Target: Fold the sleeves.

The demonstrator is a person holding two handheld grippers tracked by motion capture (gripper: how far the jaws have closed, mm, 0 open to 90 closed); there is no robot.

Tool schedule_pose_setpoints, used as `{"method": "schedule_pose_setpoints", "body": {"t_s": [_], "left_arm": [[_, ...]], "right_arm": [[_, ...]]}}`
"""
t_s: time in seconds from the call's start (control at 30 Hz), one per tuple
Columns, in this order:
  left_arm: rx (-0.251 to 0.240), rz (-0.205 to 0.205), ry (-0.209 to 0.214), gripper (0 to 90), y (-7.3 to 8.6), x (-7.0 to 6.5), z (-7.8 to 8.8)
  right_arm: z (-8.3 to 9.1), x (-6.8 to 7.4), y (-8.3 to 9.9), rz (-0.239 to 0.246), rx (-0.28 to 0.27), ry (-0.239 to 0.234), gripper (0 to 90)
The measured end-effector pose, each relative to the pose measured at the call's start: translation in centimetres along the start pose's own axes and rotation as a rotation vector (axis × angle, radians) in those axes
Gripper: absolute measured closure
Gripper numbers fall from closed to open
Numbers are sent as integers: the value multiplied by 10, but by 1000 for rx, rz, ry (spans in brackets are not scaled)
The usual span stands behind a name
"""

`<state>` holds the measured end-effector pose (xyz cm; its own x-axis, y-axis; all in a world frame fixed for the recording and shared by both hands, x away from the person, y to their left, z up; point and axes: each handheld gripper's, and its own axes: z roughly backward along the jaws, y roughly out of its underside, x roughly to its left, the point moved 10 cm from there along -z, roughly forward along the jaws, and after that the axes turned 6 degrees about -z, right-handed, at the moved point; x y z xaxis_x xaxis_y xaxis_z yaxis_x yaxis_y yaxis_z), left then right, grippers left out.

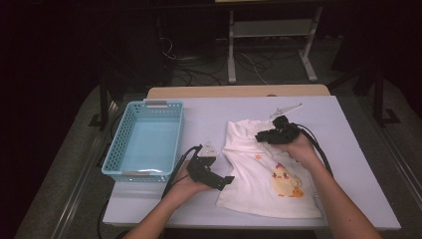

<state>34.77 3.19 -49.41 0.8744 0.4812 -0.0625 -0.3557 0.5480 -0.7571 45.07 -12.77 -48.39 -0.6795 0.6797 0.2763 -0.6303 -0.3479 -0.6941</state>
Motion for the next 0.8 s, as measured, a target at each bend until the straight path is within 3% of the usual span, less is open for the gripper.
{"method": "schedule_pose_setpoints", "body": {"t_s": [0.13,0.27,0.47,0.8], "left_arm": [[-1,4,-2,0,0,1,1],[-4,4,-3,0,-1,1,1],[-9,1,-2,0,-2,1,2],[-2,-3,9,0,1,-2,4]], "right_arm": [[15,0,-2,17,-30,29,588],[33,-3,2,5,-53,47,588],[46,-14,25,-18,-26,80,588],[50,-22,62,-46,30,116,599]]}}
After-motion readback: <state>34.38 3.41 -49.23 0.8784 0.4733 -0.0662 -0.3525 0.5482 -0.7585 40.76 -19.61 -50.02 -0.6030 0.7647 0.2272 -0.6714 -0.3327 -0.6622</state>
